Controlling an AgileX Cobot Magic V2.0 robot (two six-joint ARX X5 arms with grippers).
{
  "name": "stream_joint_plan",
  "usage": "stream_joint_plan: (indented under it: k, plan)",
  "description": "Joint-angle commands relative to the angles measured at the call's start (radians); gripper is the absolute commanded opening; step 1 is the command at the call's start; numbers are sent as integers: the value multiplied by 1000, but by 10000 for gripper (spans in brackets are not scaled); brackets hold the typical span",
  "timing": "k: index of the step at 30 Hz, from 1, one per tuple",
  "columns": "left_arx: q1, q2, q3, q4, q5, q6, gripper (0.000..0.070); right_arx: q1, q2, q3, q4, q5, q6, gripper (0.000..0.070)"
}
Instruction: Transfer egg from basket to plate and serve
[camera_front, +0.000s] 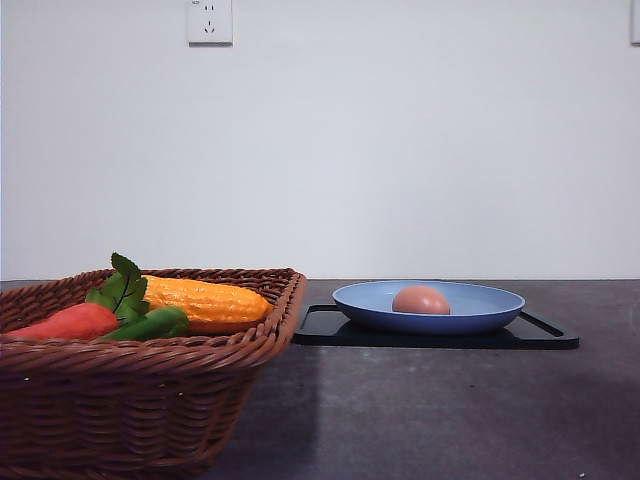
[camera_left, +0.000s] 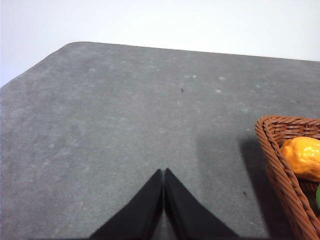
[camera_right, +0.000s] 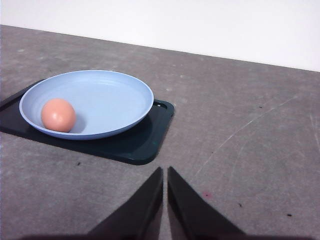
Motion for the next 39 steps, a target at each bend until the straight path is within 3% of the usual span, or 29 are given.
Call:
stream_joint_plan:
  k: [1, 39]
  plan:
    - [0, -3, -20, -13, 1, 6, 0, 0, -1, -7, 14, -1, -5, 0]
    - [0, -2, -20, -13, 1, 6, 0, 0, -1, -7, 13, -1, -5, 0]
